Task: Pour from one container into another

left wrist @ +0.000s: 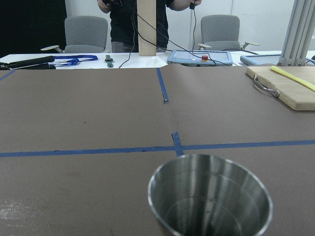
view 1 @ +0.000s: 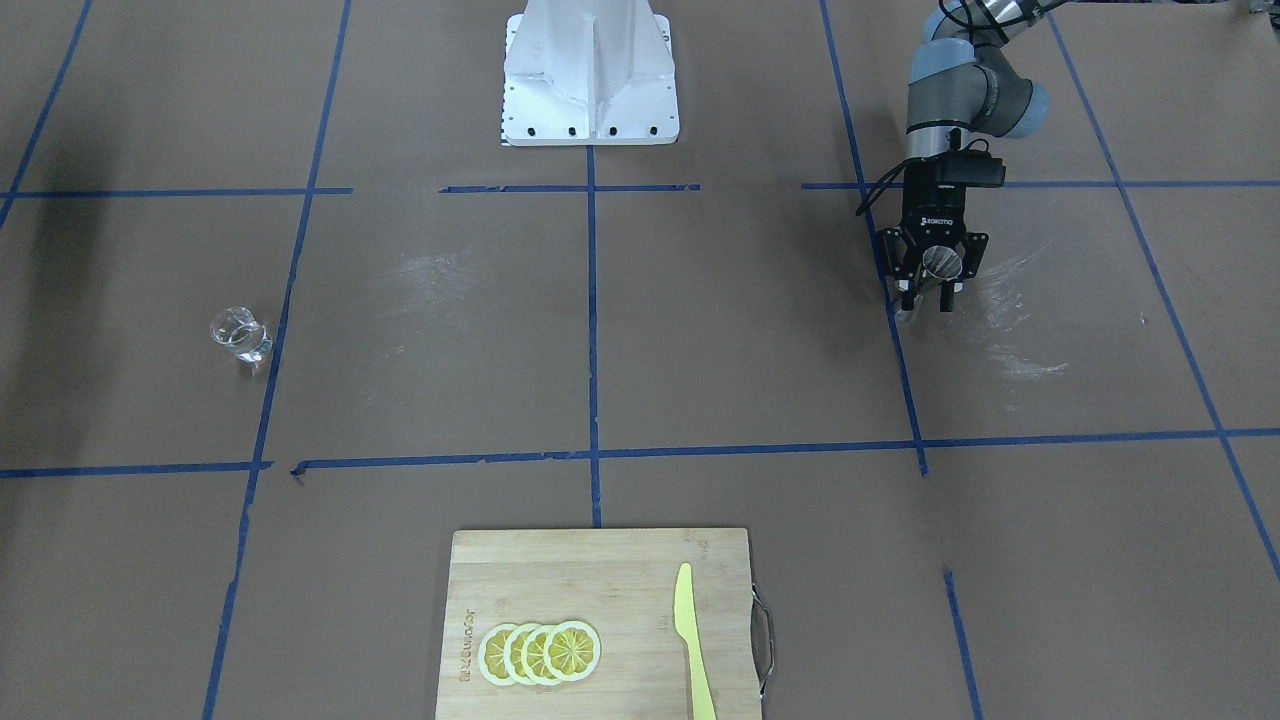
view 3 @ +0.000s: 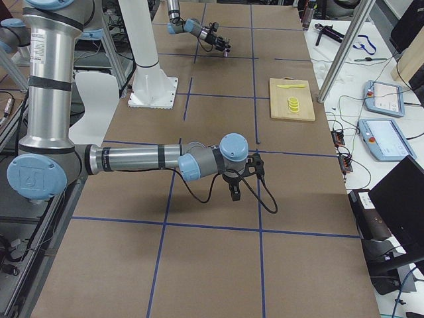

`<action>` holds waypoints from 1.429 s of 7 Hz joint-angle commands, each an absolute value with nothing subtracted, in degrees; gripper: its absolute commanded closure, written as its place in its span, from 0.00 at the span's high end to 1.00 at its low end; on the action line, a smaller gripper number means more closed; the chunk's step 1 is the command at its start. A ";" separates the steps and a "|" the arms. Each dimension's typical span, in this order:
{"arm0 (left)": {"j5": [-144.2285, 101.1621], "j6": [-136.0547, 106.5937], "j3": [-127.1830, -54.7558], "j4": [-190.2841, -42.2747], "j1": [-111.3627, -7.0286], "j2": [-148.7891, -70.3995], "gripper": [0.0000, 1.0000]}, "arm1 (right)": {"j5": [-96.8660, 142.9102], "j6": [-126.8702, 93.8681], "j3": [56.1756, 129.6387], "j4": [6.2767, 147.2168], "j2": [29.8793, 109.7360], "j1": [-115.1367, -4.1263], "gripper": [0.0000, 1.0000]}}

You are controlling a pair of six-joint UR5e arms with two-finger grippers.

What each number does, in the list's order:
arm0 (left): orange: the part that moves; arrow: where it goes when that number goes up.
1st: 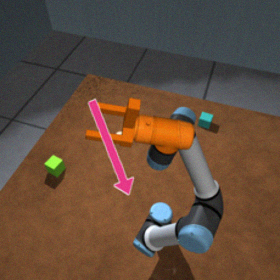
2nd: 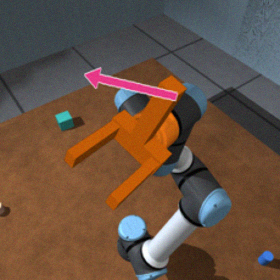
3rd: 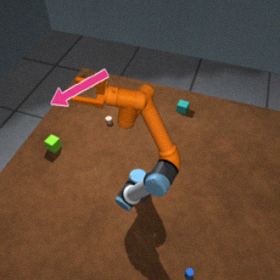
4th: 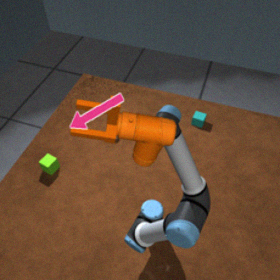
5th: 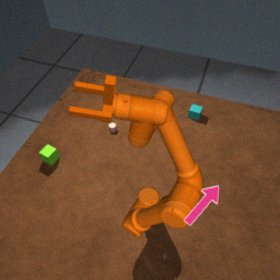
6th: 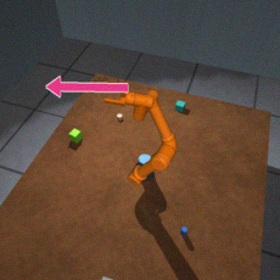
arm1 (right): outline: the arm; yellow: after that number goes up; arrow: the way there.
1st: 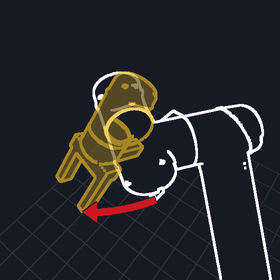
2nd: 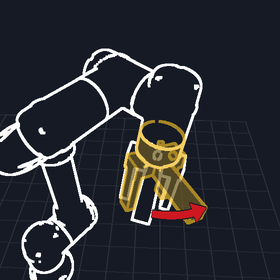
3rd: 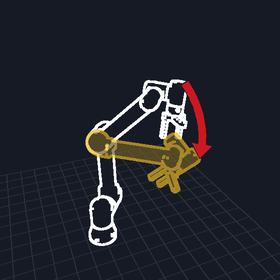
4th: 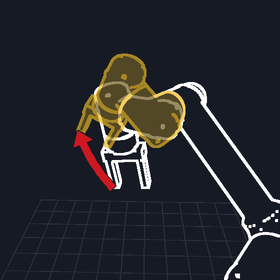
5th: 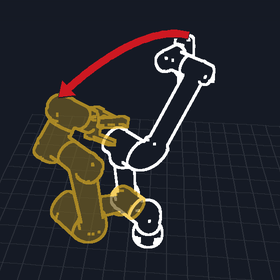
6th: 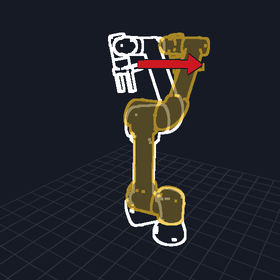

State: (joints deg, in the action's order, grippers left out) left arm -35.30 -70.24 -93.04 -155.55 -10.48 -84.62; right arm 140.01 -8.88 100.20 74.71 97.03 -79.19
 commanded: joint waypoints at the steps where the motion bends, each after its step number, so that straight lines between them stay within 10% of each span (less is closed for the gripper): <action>1: -35.25 -66.13 -93.34 -155.57 -10.81 -84.64 0.00 | 140.01 -8.88 100.20 74.79 97.03 -79.19 1.00; 10: -35.15 -52.74 -103.79 -170.49 -13.27 -83.14 0.00 | 138.35 -21.16 110.70 74.62 94.41 -69.47 1.00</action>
State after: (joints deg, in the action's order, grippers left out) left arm -35.13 -54.01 -103.46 -166.43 -13.33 -83.03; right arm 139.47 -12.74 106.35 74.62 95.54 -74.19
